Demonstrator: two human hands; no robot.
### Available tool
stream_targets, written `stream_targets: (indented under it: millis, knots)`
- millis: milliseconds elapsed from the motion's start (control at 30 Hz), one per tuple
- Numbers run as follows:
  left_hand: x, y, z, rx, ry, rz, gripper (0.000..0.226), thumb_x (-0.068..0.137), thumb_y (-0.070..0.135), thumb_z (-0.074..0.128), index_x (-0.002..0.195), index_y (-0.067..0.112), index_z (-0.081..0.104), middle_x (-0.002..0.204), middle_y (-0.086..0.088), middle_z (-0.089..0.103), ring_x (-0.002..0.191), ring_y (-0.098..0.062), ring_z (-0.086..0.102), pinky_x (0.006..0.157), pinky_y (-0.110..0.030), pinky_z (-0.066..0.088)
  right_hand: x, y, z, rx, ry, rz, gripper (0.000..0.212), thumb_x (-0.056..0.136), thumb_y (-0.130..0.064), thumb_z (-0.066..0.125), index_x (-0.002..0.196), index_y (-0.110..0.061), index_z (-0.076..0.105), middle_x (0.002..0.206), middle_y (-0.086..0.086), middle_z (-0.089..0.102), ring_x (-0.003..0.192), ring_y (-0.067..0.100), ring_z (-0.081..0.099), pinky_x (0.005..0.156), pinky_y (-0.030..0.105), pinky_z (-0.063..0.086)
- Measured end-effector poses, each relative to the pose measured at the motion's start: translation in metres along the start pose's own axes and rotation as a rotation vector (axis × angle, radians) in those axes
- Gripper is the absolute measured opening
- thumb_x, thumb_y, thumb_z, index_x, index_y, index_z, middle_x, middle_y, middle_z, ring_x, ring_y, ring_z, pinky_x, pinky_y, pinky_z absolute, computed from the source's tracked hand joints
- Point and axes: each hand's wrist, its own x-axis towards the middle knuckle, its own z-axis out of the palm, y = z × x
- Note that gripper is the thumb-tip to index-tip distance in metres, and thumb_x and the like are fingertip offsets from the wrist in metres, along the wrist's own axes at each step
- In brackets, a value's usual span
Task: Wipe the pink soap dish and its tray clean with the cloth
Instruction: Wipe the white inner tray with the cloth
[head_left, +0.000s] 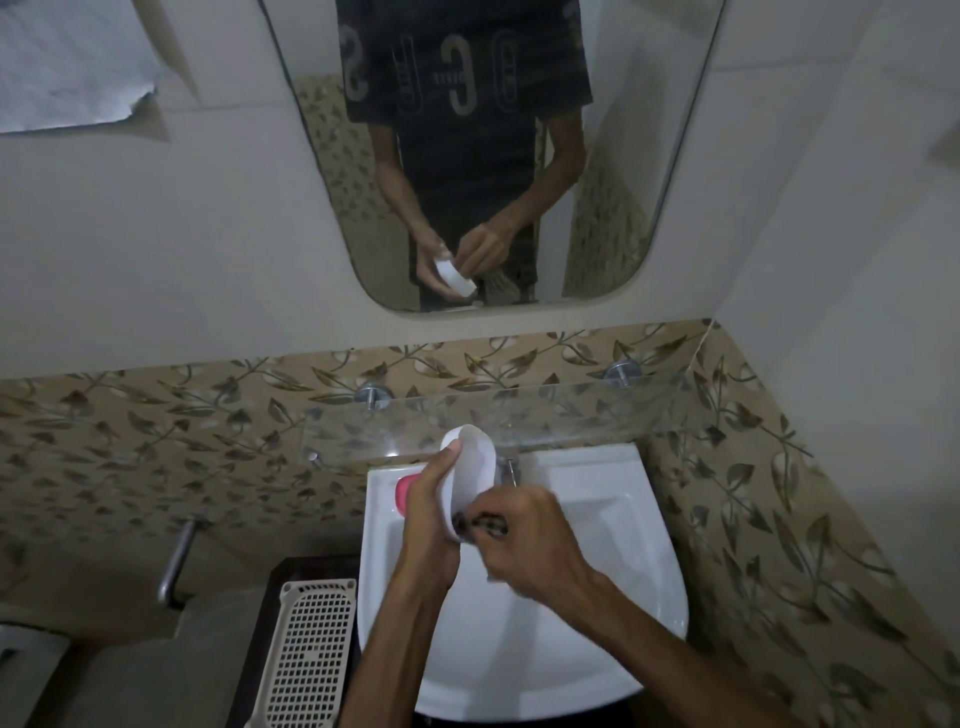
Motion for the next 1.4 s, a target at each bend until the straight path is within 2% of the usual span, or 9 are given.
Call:
stream_targets:
  millis: [167, 433, 533, 700, 900, 1000, 1167, 1300, 1400]
  knots:
    - [0.007, 0.004, 0.005, 0.099, -0.055, 0.084, 0.066, 0.076, 0.032, 0.081, 0.133, 0.004, 0.064, 0.117, -0.026, 0.068, 0.105, -0.038, 0.067, 0.098, -0.051, 0.053, 0.009, 0.005, -0.002, 0.0, 0.137, -0.034, 0.019, 0.079, -0.002, 0.077, 0.094, -0.013, 0.084, 0.093, -0.001, 0.082, 0.08, 0.014, 0.076, 0.074, 0.024, 0.061]
    - [0.018, 0.006, 0.01, 0.115, 0.073, 0.149, 0.049, 0.071, 0.041, 0.079, 0.114, 0.017, 0.075, 0.11, -0.013, 0.073, 0.092, -0.025, 0.071, 0.079, -0.042, 0.06, 0.014, -0.001, -0.003, 0.048, 0.138, 0.038, 0.02, 0.08, -0.004, 0.075, 0.09, -0.019, 0.085, 0.083, -0.009, 0.081, 0.069, 0.011, 0.074, 0.065, 0.025, 0.061]
    - [0.023, 0.006, 0.009, 0.107, 0.099, 0.196, 0.048, 0.067, 0.049, 0.081, 0.108, 0.022, 0.079, 0.102, -0.006, 0.076, 0.085, -0.019, 0.073, 0.066, -0.034, 0.06, 0.009, -0.013, 0.006, 0.368, 0.055, 0.304, 0.014, 0.081, -0.008, 0.077, 0.085, -0.02, 0.083, 0.076, -0.021, 0.077, 0.069, 0.005, 0.075, 0.068, 0.022, 0.061]
    - [0.023, 0.004, 0.009, 0.082, 0.079, 0.189, 0.08, 0.061, 0.055, 0.078, 0.122, 0.004, 0.071, 0.109, -0.021, 0.067, 0.108, -0.045, 0.065, 0.097, -0.057, 0.053, 0.017, -0.019, -0.004, 0.978, -0.087, 0.668, 0.021, 0.081, 0.002, 0.084, 0.077, -0.019, 0.085, 0.085, 0.01, 0.082, 0.076, 0.017, 0.078, 0.072, 0.024, 0.061]
    - [0.028, 0.009, 0.01, 0.002, -0.034, 0.277, 0.055, 0.082, 0.042, 0.064, 0.13, 0.014, 0.066, 0.118, -0.023, 0.061, 0.103, -0.036, 0.06, 0.085, -0.053, 0.052, 0.017, -0.019, 0.001, 0.359, 0.16, 0.377, 0.014, 0.083, -0.005, 0.082, 0.088, -0.018, 0.085, 0.082, -0.007, 0.081, 0.072, 0.008, 0.076, 0.068, 0.028, 0.064]
    - [0.028, 0.009, 0.007, 0.115, -0.04, 0.421, 0.062, 0.081, 0.047, 0.064, 0.137, 0.019, 0.065, 0.13, -0.017, 0.066, 0.11, -0.03, 0.063, 0.078, -0.038, 0.058, 0.009, -0.03, 0.01, 0.598, 0.1, 0.575, 0.02, 0.089, -0.011, 0.079, 0.084, -0.03, 0.083, 0.075, -0.002, 0.08, 0.06, 0.022, 0.076, 0.053, 0.031, 0.062]
    - [0.038, 0.007, -0.001, 0.369, -0.02, 0.664, 0.064, 0.083, 0.046, 0.06, 0.137, 0.01, 0.064, 0.135, -0.008, 0.069, 0.127, -0.023, 0.064, 0.103, -0.039, 0.053, 0.017, -0.033, 0.004, 1.126, -0.014, 0.783, 0.015, 0.093, -0.004, 0.071, 0.102, -0.006, 0.083, 0.103, 0.016, 0.081, 0.103, 0.035, 0.076, 0.095, 0.041, 0.061]
    - [0.037, 0.006, 0.003, 0.449, -0.089, 0.665, 0.067, 0.088, 0.048, 0.053, 0.143, 0.012, 0.059, 0.142, -0.003, 0.065, 0.134, -0.02, 0.059, 0.11, -0.04, 0.048, 0.014, -0.034, 0.006, 1.092, 0.034, 0.702, 0.021, 0.089, 0.005, 0.07, 0.102, -0.007, 0.082, 0.102, 0.016, 0.08, 0.1, 0.04, 0.075, 0.088, 0.044, 0.063]
    - [0.026, 0.007, 0.0, 0.372, -0.115, 0.479, 0.069, 0.085, 0.06, 0.055, 0.14, 0.019, 0.062, 0.128, -0.009, 0.072, 0.108, -0.019, 0.07, 0.085, -0.034, 0.058, 0.012, -0.03, 0.014, 0.885, 0.152, 0.507, 0.019, 0.085, 0.005, 0.073, 0.097, -0.008, 0.082, 0.092, 0.009, 0.081, 0.087, 0.034, 0.077, 0.078, 0.046, 0.065]
